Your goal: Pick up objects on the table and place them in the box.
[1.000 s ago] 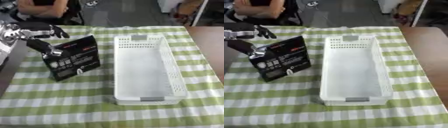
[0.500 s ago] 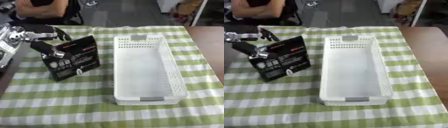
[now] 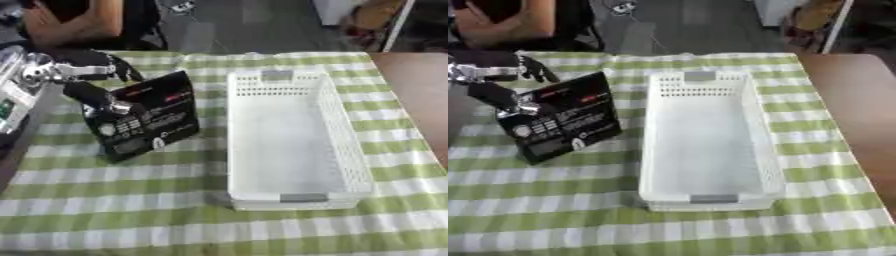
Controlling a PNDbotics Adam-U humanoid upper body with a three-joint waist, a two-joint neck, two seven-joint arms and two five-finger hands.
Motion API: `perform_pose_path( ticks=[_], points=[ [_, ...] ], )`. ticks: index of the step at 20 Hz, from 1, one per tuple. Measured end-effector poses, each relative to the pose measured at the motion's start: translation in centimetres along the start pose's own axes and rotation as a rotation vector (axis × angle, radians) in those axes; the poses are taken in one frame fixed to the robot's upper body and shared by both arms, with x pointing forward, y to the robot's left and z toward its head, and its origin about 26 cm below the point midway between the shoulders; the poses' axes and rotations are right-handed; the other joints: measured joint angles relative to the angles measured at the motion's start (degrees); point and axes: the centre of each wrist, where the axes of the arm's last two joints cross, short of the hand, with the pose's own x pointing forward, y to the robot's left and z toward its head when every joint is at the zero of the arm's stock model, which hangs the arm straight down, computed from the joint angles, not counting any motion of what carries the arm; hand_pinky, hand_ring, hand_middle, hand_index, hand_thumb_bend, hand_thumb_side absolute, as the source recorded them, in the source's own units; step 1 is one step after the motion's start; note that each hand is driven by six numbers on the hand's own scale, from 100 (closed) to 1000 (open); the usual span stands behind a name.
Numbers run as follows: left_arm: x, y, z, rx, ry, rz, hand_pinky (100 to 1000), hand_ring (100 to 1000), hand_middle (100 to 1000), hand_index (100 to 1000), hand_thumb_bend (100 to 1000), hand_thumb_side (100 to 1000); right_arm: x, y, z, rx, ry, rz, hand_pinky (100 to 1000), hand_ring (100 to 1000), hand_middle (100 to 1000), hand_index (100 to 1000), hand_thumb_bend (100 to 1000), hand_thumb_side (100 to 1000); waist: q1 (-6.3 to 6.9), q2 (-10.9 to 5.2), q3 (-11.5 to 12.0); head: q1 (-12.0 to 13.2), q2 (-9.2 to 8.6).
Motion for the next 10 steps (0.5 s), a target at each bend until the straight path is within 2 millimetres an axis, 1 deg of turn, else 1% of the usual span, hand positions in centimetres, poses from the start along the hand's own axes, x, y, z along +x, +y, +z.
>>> perform_pose_path(
  ticks=[10],
  points=[
    [-0.42,-0.21,-0.34,-0.013,0.034,0.003,856,846,874,943,1000,860,0.00,0.00,0.01,0.001,0.003,-0.002,760,806,769,883,100,759,-0.10,0.01,-0.01,0.00,0.00]
  ],
)
